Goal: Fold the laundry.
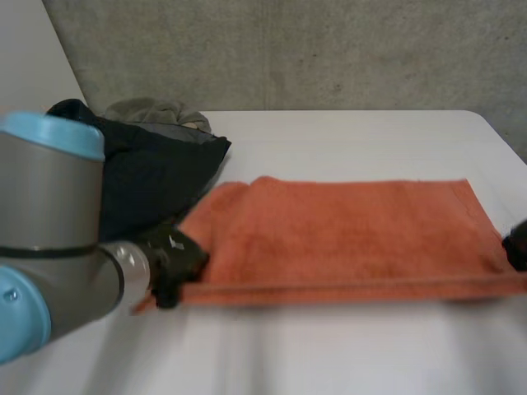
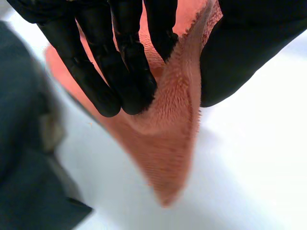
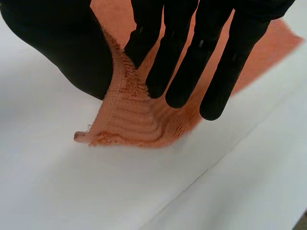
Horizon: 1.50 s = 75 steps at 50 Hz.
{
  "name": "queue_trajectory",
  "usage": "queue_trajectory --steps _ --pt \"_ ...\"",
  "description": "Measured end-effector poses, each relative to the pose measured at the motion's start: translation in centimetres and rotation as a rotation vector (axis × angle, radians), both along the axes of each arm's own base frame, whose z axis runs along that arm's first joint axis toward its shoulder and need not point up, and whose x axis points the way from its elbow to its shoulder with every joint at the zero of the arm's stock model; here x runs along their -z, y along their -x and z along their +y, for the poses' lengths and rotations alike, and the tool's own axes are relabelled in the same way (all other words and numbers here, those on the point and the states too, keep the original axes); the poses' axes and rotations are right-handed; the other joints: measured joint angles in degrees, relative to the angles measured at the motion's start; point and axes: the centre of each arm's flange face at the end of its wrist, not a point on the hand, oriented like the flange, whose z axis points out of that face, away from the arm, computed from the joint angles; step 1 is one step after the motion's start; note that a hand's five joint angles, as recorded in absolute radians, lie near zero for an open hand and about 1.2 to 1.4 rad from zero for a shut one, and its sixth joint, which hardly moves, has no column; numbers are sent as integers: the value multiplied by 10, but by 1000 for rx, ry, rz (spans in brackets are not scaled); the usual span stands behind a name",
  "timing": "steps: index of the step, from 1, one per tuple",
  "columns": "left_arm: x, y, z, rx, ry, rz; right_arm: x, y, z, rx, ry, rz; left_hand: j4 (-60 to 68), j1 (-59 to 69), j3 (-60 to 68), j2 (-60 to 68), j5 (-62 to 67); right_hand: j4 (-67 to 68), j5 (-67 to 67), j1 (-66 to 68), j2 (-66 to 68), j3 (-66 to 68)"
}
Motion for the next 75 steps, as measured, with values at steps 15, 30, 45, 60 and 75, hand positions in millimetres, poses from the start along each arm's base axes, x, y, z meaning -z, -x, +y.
queue_trajectory --steps 15,30,45,60,75 --pt "-47 52 -91 -47 484 86 -36 -30 -57 -58 389 183 0 0 1 0 0 0 12 0 0 0" --pt "-247 60 -128 -177 1210 756 -190 -38 -130 109 1493 -240 1 0 1 1 0 2 19 0 0 2" --pt "-135 61 -137 -157 891 571 -98 -30 -123 112 1017 -310 2 0 1 1 0 2 22 0 0 2" --pt "-12 50 -43 10 481 290 14 16 -65 158 396 -164 2 0 1 1 0 2 22 0 0 2" --pt "12 4 76 96 153 -89 -9 52 4 -17 32 71 2 0 1 1 0 2 22 0 0 2"
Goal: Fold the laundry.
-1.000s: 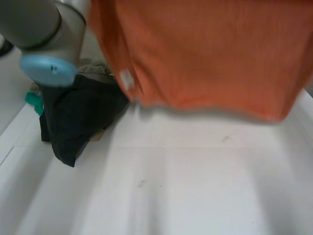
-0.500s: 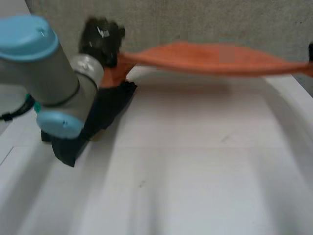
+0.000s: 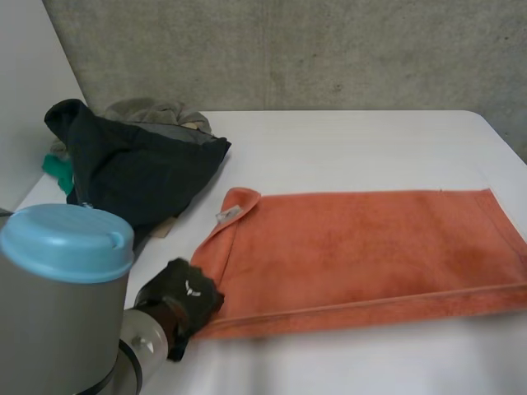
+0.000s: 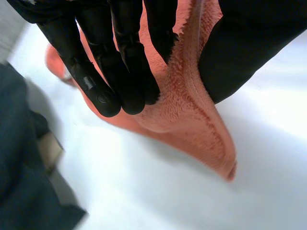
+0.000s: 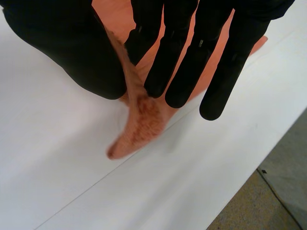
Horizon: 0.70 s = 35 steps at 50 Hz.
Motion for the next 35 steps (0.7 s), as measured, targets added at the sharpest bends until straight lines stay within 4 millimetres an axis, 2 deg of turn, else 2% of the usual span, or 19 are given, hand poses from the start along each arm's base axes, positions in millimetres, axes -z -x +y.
queue_trajectory --steps 3,5,10,11,12,15,16,17,20,28,29,30,31,32,33,34,35 --pt "1 0 -3 -19 -38 -39 6 -4 -5 -22 0 4 0 0 0 0 0 0 0 0 0 0" --pt "1 6 -15 -34 -36 -34 13 -8 -13 -31 16 7 0 0 0 0 0 0 0 0 0 0" --pt "-1 21 -48 -69 16 11 24 -15 -29 -27 65 12 0 0 0 0 0 0 0 0 0 0" --pt "-2 27 -65 -90 52 36 27 -18 -37 -16 97 13 0 0 0 0 0 0 0 0 0 0" --pt "-2 27 -65 -90 52 36 27 -18 -37 -16 97 13 0 0 0 0 0 0 0 0 0 0" --pt "-4 38 -96 -127 115 80 32 -21 -56 18 191 6 0 0 0 0 0 0 0 0 0 0" --pt "-4 38 -96 -127 115 80 32 -21 -56 18 191 6 0 0 0 0 0 0 0 0 0 0" --pt "-5 42 -109 -137 139 101 34 -22 -65 34 236 -2 0 0 0 0 0 0 0 0 0 0" --pt "-4 49 -125 -136 161 131 37 -24 -76 53 298 -19 0 0 0 0 0 0 0 0 0 0" --pt "3 61 -140 -112 159 171 47 -34 -86 73 357 -70 -6 -2 -6 -7 6 0 0 0 0 0" --pt "3 61 -140 -113 156 176 48 -36 -85 74 357 -75 -80 -74 -87 -90 -59 0 1 0 0 0" --pt "3 62 -141 -115 154 182 49 -37 -85 75 357 -81 -192 -200 -187 -205 -169 0 1 0 0 0" --pt "1 62 -141 -117 154 190 50 -39 -84 76 356 -86 -241 -242 -234 -240 -217 0 1 0 0 0" --pt "0 62 -141 -119 155 194 51 -39 -83 76 356 -87 -351 -383 -354 -361 -325 0 1 0 0 0" --pt "-2 62 -141 -122 157 203 51 -40 -83 76 356 -90 -400 -437 -389 -409 -374 0 1 0 0 0" --pt "-7 61 -141 -128 165 219 52 -41 -82 77 357 -93 -528 -544 -516 -523 -497 0 2 0 0 0" --pt "-11 60 -142 -133 173 230 52 -41 -81 77 357 -94 -538 -549 -527 -533 -507 0 2 0 0 0"
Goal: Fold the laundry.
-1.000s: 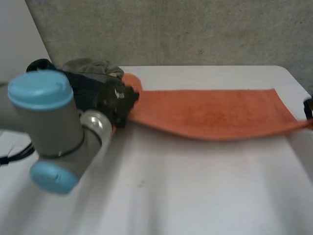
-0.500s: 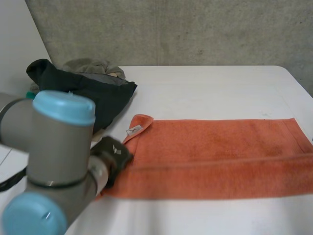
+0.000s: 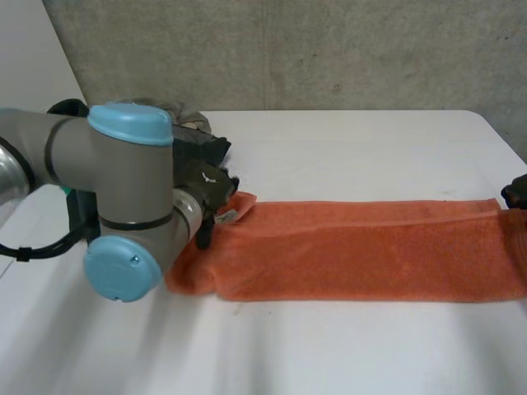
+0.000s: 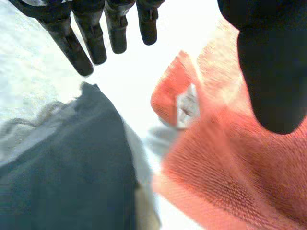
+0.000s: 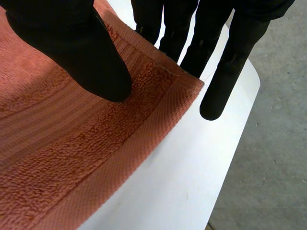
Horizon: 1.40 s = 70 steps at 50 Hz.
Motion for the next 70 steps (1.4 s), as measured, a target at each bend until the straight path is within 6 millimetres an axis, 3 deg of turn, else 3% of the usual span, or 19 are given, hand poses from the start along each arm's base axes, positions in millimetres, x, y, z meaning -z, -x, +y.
queue_trajectory --steps 6,11,16,18,25,27,29,32,38,43,50,52,53,54,56,63,65,66,70 --pt "-32 -17 -27 -64 111 93 1 -2 4 -3 2 -3 -35 -5 -35 -34 -30 0 0 0 0 0" --pt "-34 -31 -65 -83 191 94 2 -3 8 -6 -7 -4 -35 -5 -35 -34 -30 0 0 0 0 0" --pt "-12 -34 -100 -63 218 24 5 -6 12 -11 -19 -6 -35 -5 -35 -35 -30 0 0 0 0 0" --pt "8 -33 -116 -45 214 -26 7 -8 15 -14 -24 -6 -35 -5 -35 -35 -30 0 0 0 0 0" --pt "51 -28 -145 -13 219 -144 11 -13 22 -24 -28 -3 -28 5 -29 -28 -25 0 0 0 0 0" --pt "60 -29 -151 -11 228 -178 11 -13 23 -25 -25 -2 31 75 33 34 27 0 0 0 0 0" --pt "68 -34 -160 -24 245 -221 11 -14 24 -28 -23 1 220 280 208 225 195 0 0 0 0 0" --pt "72 -52 -180 -116 301 -281 10 -15 26 -34 -19 7 498 473 480 490 427 0 0 0 0 0" --pt "69 -105 -222 -378 416 -381 7 -20 29 -52 -9 18 531 493 508 525 459 0 0 0 0 0" --pt "70 -133 -235 -457 431 -456 5 -26 30 -65 -4 24 531 498 508 526 459 0 0 0 0 0" --pt "49 -134 -226 -451 410 -380 3 -34 34 -83 -3 22 489 472 476 486 439 0 0 0 0 0" --pt "38 -128 -218 -430 406 -333 2 -37 35 -89 0 21 250 221 242 249 213 0 0 0 0 0" --pt "34 -126 -215 -422 404 -318 2 -38 36 -92 1 20 250 221 242 249 213 0 0 0 0 0" --pt "27 -121 -209 -406 400 -294 0 -40 36 -95 4 19 35 23 35 37 17 0 0 0 0 0" --pt "16 -114 -197 -379 388 -258 -1 -42 37 -99 9 17 -21 -3 -22 -10 -25 0 0 0 0 0" --pt "-14 -90 -137 -256 291 -171 -8 -45 38 -106 29 12 -35 -3 -36 -35 -30 0 0 0 0 0" --pt "-16 -88 -130 -241 277 -162 -8 -45 38 -105 30 12 -35 -3 -36 -35 -30 0 0 0 0 0" --pt "-23 -80 -105 -187 229 -128 -9 -44 38 -104 34 11 -35 -3 -36 -35 -30 0 0 0 0 0" --pt "-31 -68 -65 -104 142 -53 -10 -42 36 -97 37 11 -17 18 -21 -18 -19 0 0 0 0 0"
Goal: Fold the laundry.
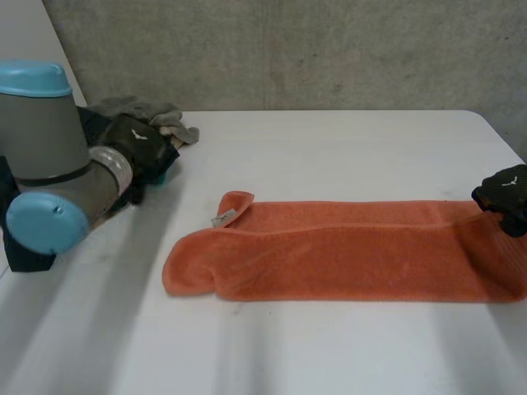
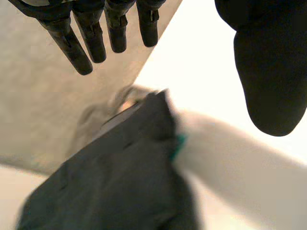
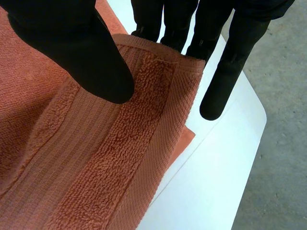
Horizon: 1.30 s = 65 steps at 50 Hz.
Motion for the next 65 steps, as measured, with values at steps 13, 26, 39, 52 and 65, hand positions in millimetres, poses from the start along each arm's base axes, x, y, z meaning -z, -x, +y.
queue_trajectory --steps 13,26,39,52,65 --pt "47 28 42 59 -308 162 -6 11 -2 13 13 -16 87 86 80 79 81 0 0 0 0 0" --pt "94 37 30 18 -422 96 -6 18 -4 14 14 -15 223 239 219 217 215 0 0 0 0 0" --pt "42 51 -10 -36 -130 154 -24 -1 -38 -11 224 -36 552 532 546 547 519 0 0 0 0 1" --pt "-177 52 -49 -25 794 676 -182 -4 -108 115 1202 -541 552 532 546 548 519 1 0 0 0 1" --pt "-137 37 -78 -46 752 650 -143 -42 -106 27 886 -565 553 532 548 550 519 1 0 0 0 1"
